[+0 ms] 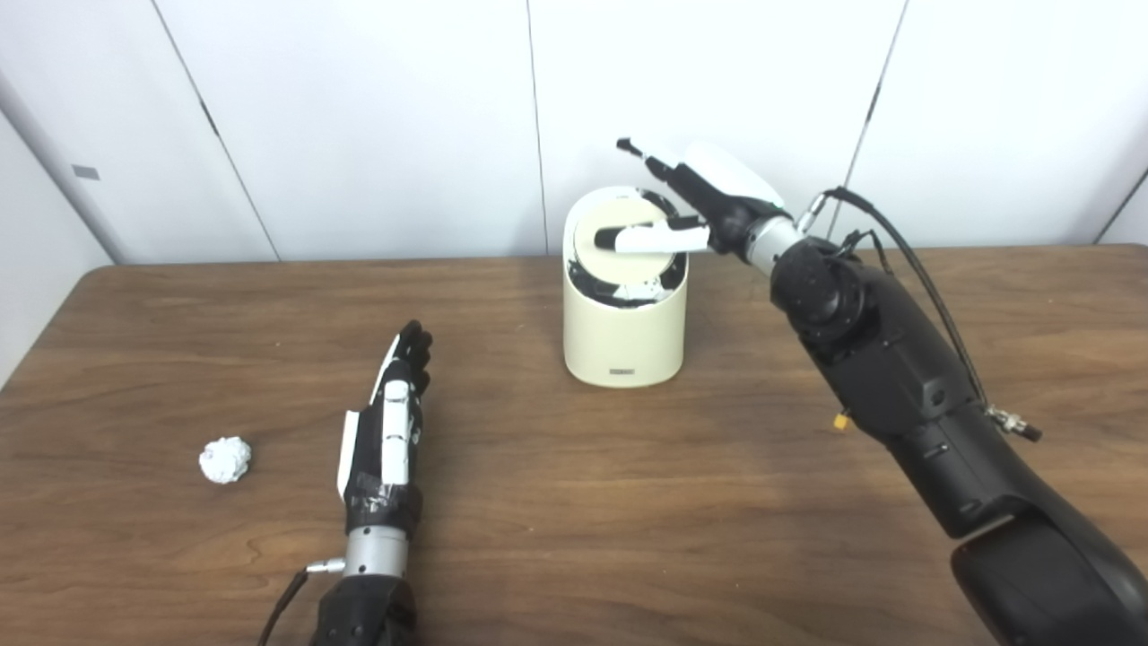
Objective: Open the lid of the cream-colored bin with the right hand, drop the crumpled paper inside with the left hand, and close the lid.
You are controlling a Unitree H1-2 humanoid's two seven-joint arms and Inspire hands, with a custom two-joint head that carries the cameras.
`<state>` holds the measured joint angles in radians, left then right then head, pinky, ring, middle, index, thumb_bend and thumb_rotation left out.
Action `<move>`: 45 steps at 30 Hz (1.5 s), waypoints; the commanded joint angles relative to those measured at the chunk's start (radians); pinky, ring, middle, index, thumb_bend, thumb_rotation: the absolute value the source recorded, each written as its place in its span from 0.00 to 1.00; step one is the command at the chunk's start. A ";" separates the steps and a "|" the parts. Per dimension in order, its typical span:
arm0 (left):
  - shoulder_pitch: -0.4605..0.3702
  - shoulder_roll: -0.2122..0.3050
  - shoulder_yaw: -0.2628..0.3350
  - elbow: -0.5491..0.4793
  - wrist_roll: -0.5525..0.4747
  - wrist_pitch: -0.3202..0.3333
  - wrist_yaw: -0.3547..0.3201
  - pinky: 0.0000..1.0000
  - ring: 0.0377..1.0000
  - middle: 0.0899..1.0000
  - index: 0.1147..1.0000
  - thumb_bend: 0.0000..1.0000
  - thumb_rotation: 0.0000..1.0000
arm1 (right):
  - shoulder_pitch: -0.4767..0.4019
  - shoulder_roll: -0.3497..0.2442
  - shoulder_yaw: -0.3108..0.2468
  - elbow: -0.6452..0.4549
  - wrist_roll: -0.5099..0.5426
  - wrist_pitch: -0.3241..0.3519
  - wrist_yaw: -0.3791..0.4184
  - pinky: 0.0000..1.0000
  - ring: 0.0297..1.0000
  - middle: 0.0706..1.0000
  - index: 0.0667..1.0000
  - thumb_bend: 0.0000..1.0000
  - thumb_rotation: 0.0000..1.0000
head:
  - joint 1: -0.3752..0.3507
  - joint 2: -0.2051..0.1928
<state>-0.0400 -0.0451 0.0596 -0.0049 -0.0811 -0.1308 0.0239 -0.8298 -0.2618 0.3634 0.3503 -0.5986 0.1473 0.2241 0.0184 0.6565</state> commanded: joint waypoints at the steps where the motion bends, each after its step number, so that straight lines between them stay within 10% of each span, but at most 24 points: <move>1: 0.011 -0.021 -0.015 0.026 0.001 -0.014 0.000 1.00 0.98 0.94 0.95 0.40 0.95 | -0.070 -0.016 -0.010 -0.015 -0.020 -0.037 -0.037 0.98 0.96 0.96 0.98 0.70 0.74 | 0.001 0.000; 33: 0.013 -0.019 -0.022 0.021 0.011 -0.012 0.007 1.00 0.98 0.94 0.95 0.41 0.96 | -0.053 -0.048 -0.015 -0.001 -0.048 -0.055 -0.057 0.96 0.96 0.95 0.97 0.81 0.72 | 0.007 0.016; 45: 0.013 -0.025 -0.027 0.011 0.014 -0.004 0.015 1.00 0.98 0.94 0.95 0.40 0.97 | -0.057 -0.062 0.013 0.019 -0.108 -0.110 -0.085 0.96 0.94 0.93 0.95 0.75 0.53 | 0.018 0.023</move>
<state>-0.0400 -0.0488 0.0439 -0.0061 -0.0723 -0.1294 0.0343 -0.8334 -0.3005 0.3714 0.3650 -0.6800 0.0606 0.1530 0.0353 0.6780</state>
